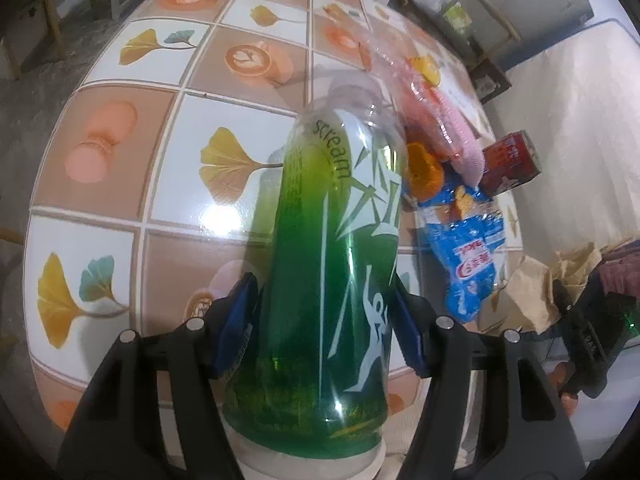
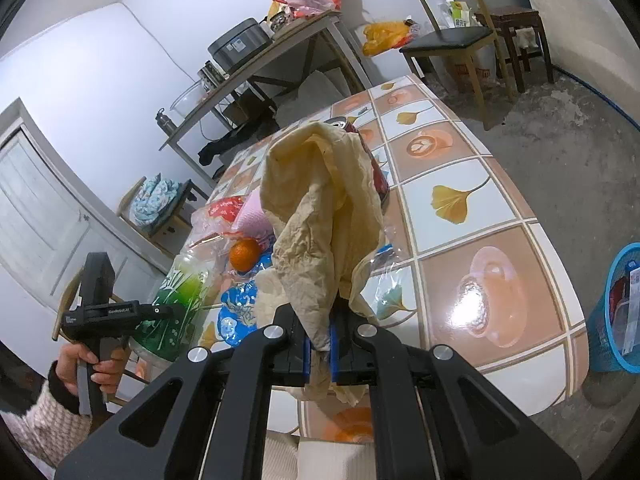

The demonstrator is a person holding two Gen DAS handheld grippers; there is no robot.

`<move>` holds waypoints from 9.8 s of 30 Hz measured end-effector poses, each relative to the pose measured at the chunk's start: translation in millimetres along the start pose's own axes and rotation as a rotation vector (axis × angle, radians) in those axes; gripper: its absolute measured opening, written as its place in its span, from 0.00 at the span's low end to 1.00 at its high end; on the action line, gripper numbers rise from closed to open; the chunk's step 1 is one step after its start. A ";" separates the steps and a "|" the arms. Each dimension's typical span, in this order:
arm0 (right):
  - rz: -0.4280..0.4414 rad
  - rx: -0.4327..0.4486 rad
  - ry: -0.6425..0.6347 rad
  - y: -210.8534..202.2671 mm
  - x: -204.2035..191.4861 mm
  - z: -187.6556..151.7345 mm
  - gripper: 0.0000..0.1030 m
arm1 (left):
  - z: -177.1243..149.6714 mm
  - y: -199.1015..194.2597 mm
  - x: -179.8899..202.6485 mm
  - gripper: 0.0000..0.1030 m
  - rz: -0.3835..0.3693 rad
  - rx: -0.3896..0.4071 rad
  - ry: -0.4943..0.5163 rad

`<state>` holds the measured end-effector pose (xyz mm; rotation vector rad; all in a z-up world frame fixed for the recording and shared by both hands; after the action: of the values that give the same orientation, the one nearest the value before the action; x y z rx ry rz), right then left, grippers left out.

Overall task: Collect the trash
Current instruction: 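Grasp the green plastic bottle with the left tool while the right tool holds the napkin, then carry the bottle and napkin over the blue wastebasket with both tools, then open both tools over the wastebasket, dropping the bottle and napkin, then move both tools back over the table toward the remaining trash, then grasp the red soda can with the right tool while the left tool grasps the clear plastic bag, then lift the can and plastic bag and carry both toward the blue wastebasket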

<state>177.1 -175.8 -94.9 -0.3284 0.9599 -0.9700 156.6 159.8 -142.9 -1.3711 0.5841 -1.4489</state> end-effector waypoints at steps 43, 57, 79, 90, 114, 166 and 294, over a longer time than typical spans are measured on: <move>-0.310 0.263 0.313 -176.6 199.4 -37.4 0.07 | -51.1 33.3 355.0 0.53 -0.516 -0.037 0.488; -0.514 0.178 0.612 -185.3 376.2 -104.4 0.07 | -125.7 280.3 496.4 0.53 -0.239 -0.417 0.596; -0.642 -0.110 0.639 -72.5 530.6 -97.6 0.08 | -88.0 320.1 541.1 0.73 -0.244 -0.377 0.450; -0.662 -0.115 0.583 -66.9 545.0 -61.1 0.50 | -70.1 205.9 523.8 0.74 -0.373 -0.231 0.508; -0.639 -0.109 0.607 -77.0 514.6 -77.7 0.14 | -73.0 57.1 380.2 0.74 -0.377 0.031 0.602; -0.186 -0.028 -0.161 87.8 -10.0 105.7 0.74 | 76.3 -16.9 90.7 0.80 -0.185 0.390 0.212; -0.710 0.234 0.295 -240.8 279.4 -31.4 0.65 | -99.4 165.4 510.0 0.06 -0.463 -0.174 0.734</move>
<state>79.0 -532.2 -113.0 -0.3390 0.9977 -1.8034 201.2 -380.7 -86.6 -1.1176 0.9051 -2.3558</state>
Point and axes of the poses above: each gripper's, at about its wrist camera, not at the fingertips, and y roughly the way its jaws point, x to its right, z to its top, the point moved 9 cm from there along y, roughly the way its jaws point, and after that the axes turned 3 degrees about -x, right-handed, at the moved point
